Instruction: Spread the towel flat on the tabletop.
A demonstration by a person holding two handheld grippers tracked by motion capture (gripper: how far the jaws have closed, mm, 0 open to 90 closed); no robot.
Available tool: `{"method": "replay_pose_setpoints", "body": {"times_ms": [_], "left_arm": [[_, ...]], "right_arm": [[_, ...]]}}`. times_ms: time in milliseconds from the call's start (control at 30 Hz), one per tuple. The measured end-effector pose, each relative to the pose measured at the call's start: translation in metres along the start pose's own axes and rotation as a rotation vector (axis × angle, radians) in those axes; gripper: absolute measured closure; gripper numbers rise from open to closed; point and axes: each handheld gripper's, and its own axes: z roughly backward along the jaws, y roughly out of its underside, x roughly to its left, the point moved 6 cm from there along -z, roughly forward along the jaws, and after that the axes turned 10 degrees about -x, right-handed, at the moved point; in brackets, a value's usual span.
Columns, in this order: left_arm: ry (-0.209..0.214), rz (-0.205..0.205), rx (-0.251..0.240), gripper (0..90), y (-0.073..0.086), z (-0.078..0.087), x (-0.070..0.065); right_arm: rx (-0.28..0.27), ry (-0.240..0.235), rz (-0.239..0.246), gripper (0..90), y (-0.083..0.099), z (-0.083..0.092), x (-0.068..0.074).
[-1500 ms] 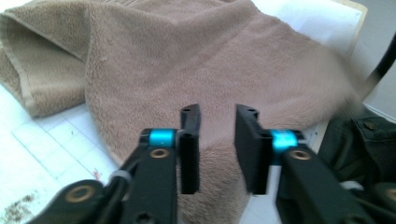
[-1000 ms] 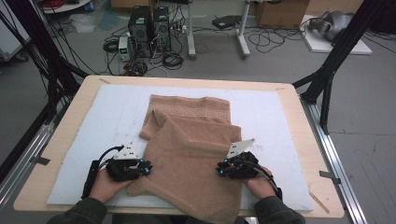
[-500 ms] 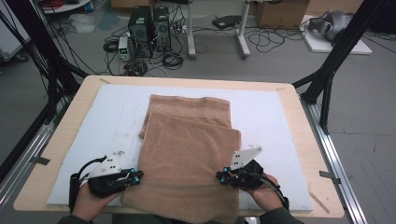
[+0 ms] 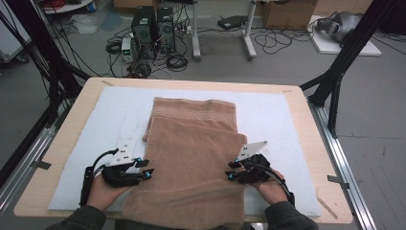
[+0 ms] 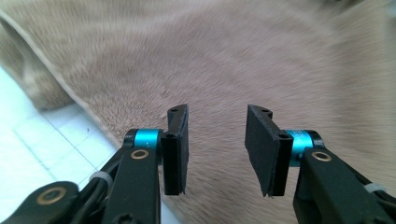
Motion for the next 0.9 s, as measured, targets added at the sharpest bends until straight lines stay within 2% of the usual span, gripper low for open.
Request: {"method": "replay_pose_setpoints", "body": {"times_ms": [67,133,167,233,333,433,533,667,700,733,800,867,900], "left_arm": [[0.007,-0.001,0.061,60.2,0.009,-0.009,0.003],[-0.007,0.002,0.038,69.6,0.011,-0.01,0.002],[0.006,0.014,0.037,74.0,0.012,-0.009,0.002],[0.0,-0.009,0.042,84.6,0.012,-0.008,-0.002],[-0.007,-0.026,0.044,86.3,0.012,-0.003,-0.006],[-0.003,-0.032,0.024,86.4,0.014,0.007,-0.012],[0.004,-0.025,-0.002,86.5,0.019,0.019,-0.021],[0.042,-0.013,-0.042,86.0,0.02,0.037,-0.036],[0.049,-0.008,-0.052,84.2,0.018,0.039,-0.037],[0.049,-0.003,-0.058,78.2,0.015,0.039,-0.036],[0.047,0.0,-0.058,69.4,0.008,0.035,-0.029],[0.033,0.006,-0.05,63.6,0.003,0.025,-0.021],[0.021,0.005,-0.045,62.5,0.002,0.019,-0.016]], "right_arm": [[0.021,-0.007,-0.017,64.9,0.006,-0.006,-0.001],[-0.003,0.006,0.0,72.4,0.008,-0.008,0.001],[-0.009,-0.002,-0.004,77.7,0.008,-0.009,0.001],[-0.001,-0.015,0.009,84.9,0.008,-0.008,0.003],[0.002,-0.02,0.007,85.7,0.007,-0.008,0.006],[-0.014,-0.035,0.013,85.7,0.006,-0.004,0.012],[-0.023,-0.064,0.028,85.7,0.005,0.0,0.024],[-0.031,-0.143,0.05,82.5,0.004,0.006,0.042],[-0.042,-0.129,0.061,80.2,0.002,0.009,0.043],[-0.055,-0.113,0.064,78.0,-0.001,0.012,0.041],[-0.069,-0.066,0.053,72.6,-0.006,0.016,0.031],[-0.036,-0.036,0.032,67.6,-0.006,0.014,0.02],[-0.034,-0.036,0.025,67.3,-0.005,0.011,0.016]]}}
